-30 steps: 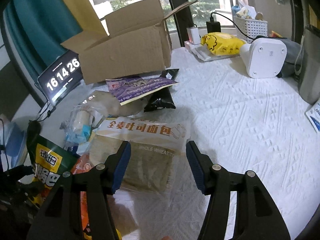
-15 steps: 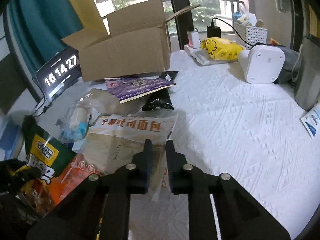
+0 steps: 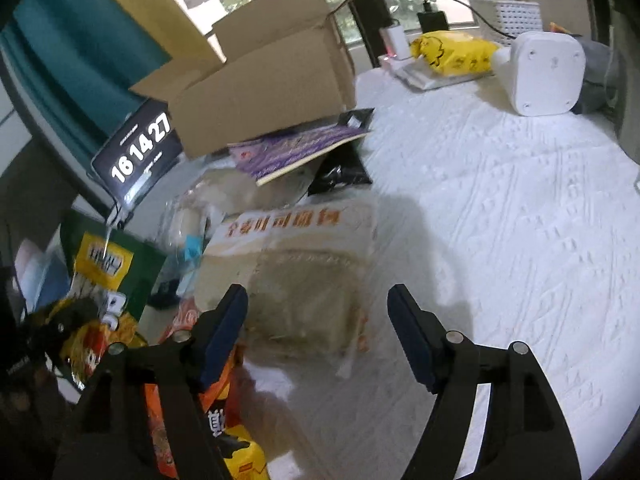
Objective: Organize snacks
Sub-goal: 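Grasp the green-yellow snack bag with left gripper while right grasps white bread bag, then lift both bags into the cardboard box and open both grippers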
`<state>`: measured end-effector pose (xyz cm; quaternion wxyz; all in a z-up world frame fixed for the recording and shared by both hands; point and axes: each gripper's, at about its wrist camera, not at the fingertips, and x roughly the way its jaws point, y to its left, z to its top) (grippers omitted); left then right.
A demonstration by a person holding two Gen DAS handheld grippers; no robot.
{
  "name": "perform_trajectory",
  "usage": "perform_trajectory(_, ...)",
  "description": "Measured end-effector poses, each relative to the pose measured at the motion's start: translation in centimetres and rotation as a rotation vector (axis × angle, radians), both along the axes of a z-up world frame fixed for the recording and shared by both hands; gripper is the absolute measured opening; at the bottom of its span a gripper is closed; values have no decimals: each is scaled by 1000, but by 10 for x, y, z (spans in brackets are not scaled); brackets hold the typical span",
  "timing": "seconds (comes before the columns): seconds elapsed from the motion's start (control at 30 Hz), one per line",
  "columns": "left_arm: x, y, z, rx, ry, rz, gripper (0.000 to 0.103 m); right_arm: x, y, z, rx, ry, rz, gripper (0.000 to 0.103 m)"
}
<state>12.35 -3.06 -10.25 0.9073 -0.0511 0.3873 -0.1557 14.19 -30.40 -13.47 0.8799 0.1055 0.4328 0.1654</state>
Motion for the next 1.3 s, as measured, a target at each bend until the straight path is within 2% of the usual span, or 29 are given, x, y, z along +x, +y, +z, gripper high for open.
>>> perform_trajectory(0.07, 7, -6, -3, 4, 3, -14, 33, -4, 3, 4, -12, -24, -5, 76)
perform_trajectory(0.13, 13, -10, -5, 12, 8, -25, 33, -8, 7, 11, -18, -49, 3, 69)
perform_trajectory(0.27, 23, -16, -9, 7, 22, -43, 33, -13, 12, 25, -9, -97, 35, 67)
perform_trajectory(0.37, 28, -19, -11, 16, 25, -56, 33, -5, 15, 22, -16, -84, 26, 67)
perform_trajectory(0.53, 33, -24, -15, 28, 41, -79, 33, 12, 15, -2, 0, 6, -3, 67)
perform_trajectory(0.7, 37, -26, -18, 26, 48, -85, 33, 10, 21, 3, 10, -33, 20, 67)
perform_trajectory(0.77, 37, -26, -16, 22, 44, -85, 33, 13, 22, 1, 3, -29, 14, 58)
perform_trajectory(0.83, 36, -24, -12, 15, 35, -85, 32, 15, 24, 0, -20, -47, 12, 43)
perform_trajectory(0.93, 33, -20, -5, 7, 26, -86, 32, 11, 25, 11, -43, -92, 34, 30)
perform_trajectory(1.3, 32, -7, 31, 0, -53, -67, 32, -5, 21, 70, -92, -250, 61, 22)
